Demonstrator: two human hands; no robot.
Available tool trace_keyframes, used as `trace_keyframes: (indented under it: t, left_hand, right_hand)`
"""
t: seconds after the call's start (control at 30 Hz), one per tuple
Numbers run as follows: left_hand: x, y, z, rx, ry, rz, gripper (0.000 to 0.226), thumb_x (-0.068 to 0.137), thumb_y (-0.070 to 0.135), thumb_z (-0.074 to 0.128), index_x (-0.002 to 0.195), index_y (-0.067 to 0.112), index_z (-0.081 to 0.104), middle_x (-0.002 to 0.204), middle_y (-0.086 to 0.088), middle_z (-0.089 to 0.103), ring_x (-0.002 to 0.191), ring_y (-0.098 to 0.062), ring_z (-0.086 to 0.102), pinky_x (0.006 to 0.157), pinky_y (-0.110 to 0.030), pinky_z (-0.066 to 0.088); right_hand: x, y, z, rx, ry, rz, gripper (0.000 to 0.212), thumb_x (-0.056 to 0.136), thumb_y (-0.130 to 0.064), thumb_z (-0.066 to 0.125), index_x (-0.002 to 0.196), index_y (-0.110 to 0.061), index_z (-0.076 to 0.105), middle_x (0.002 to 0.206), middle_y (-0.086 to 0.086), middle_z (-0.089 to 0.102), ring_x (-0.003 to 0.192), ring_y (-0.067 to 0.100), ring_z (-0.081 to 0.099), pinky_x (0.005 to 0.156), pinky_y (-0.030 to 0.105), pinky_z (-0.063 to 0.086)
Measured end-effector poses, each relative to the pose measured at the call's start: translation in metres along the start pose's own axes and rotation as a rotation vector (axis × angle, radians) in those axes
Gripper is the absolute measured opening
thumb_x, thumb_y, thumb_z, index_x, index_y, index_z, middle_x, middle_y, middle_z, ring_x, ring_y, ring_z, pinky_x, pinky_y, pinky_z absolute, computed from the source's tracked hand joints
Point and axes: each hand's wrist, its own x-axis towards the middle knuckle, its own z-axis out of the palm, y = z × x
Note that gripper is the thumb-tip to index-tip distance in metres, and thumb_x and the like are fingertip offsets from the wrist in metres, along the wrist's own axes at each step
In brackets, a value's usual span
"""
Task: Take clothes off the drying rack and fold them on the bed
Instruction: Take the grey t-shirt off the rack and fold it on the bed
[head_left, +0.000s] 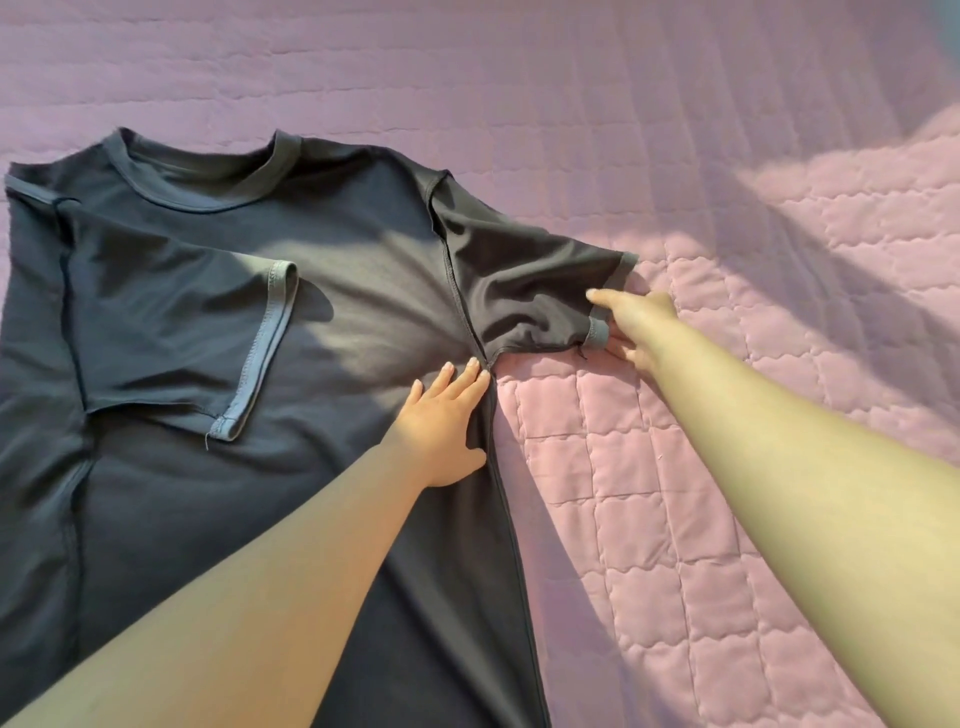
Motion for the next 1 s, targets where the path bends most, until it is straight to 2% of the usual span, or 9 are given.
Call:
trace_keyframes:
  t: [0.2,0.27,0.33,0.47,0.6,0.7,0.8,0.9,1.0]
  left_hand:
    - [-0.011,0.004,0.009,-0.020,0.109,-0.008,0.086,0.090,0.028,0.058,0.155,0.022,0.003,0.162,0.006,-0.007,0.150,-0.019,-0.003,0.121,-0.040,0.005]
    - [-0.024,0.010,0.017,-0.102,0.225,0.010,0.080,0.086,0.024,0.061,0.154,0.019,0.018,0.162,0.001,0.010,0.146,-0.024,0.015,0.118,-0.040,0.020]
    - [-0.039,0.014,0.025,-0.317,0.290,-0.005,0.076,0.082,0.020,0.066,0.149,0.018,0.031,0.153,0.000,0.028,0.132,-0.027,0.033,0.106,-0.041,0.037]
    - [-0.062,0.004,0.020,-0.824,0.129,-0.229,0.084,0.081,0.023,0.074,0.150,0.027,0.026,0.138,0.003,0.037,0.114,-0.014,0.049,0.097,-0.033,0.047]
    - [-0.087,-0.013,0.013,-1.132,0.014,-0.353,0.080,0.080,0.030,0.076,0.145,0.034,0.030,0.125,0.009,0.051,0.104,-0.007,0.056,0.081,-0.022,0.047]
    - [-0.106,-0.020,0.020,-1.290,-0.048,-0.395,0.074,0.079,0.031,0.076,0.142,0.032,0.037,0.120,0.010,0.056,0.105,-0.007,0.057,0.091,-0.027,0.048]
    - [-0.124,-0.028,0.033,-1.382,-0.117,-0.421,0.069,0.080,0.031,0.076,0.140,0.028,0.042,0.117,0.009,0.060,0.108,-0.011,0.059,0.099,-0.033,0.048]
    - [-0.138,-0.035,0.046,-1.529,-0.169,-0.439,0.060,0.084,0.028,0.073,0.136,0.021,0.043,0.117,0.000,0.065,0.110,-0.014,0.061,0.092,-0.027,0.051]
    - [-0.148,-0.036,0.058,-1.558,-0.201,-0.447,0.058,0.085,0.029,0.072,0.135,0.018,0.046,0.115,0.000,0.065,0.105,-0.010,0.062,0.090,-0.024,0.050]
  right_hand:
    - [-0.011,0.004,0.004,-0.013,-0.090,0.101,0.028,0.077,-0.021,0.075,0.102,-0.021,0.064,0.075,0.001,0.066,0.050,0.012,0.063,0.053,0.023,0.054]
    - [-0.024,-0.005,0.006,0.067,-0.120,0.115,0.008,0.078,-0.017,0.068,0.080,-0.021,0.061,0.065,-0.001,0.061,0.052,0.014,0.058,0.062,0.025,0.051]
    - [-0.038,-0.017,0.011,0.278,-0.172,0.097,0.014,0.079,-0.012,0.060,0.067,-0.018,0.054,0.056,-0.002,0.056,0.051,0.015,0.053,0.057,0.023,0.045]
    - [-0.080,-0.048,0.047,0.510,-0.405,0.033,0.009,0.070,-0.009,0.055,0.070,-0.016,0.049,0.069,0.002,0.052,0.059,0.018,0.052,0.060,0.024,0.046]
    - [-0.127,-0.072,0.113,0.328,-0.584,-0.041,0.016,0.072,-0.012,0.050,0.059,-0.017,0.043,0.060,0.001,0.041,0.052,0.016,0.037,0.051,0.024,0.034]
    - [-0.156,-0.070,0.174,0.161,-0.667,-0.040,0.036,0.084,-0.007,0.042,0.050,-0.017,0.038,0.043,-0.003,0.037,0.039,0.010,0.032,0.041,0.018,0.025]
    - [-0.165,-0.043,0.232,-0.031,-0.713,-0.068,0.010,0.089,-0.008,0.053,0.081,-0.012,0.056,0.074,0.004,0.057,0.064,0.013,0.056,0.059,0.022,0.047]
    - [-0.158,-0.002,0.260,-0.454,-0.681,-0.157,0.063,0.090,-0.019,0.063,0.146,-0.017,0.035,0.140,0.001,0.048,0.119,0.018,0.051,0.088,0.031,0.046]
    - [-0.152,0.027,0.253,-0.579,-0.549,-0.282,0.053,0.089,-0.013,0.064,0.140,-0.011,0.048,0.135,0.007,0.055,0.114,0.015,0.054,0.092,0.029,0.047]
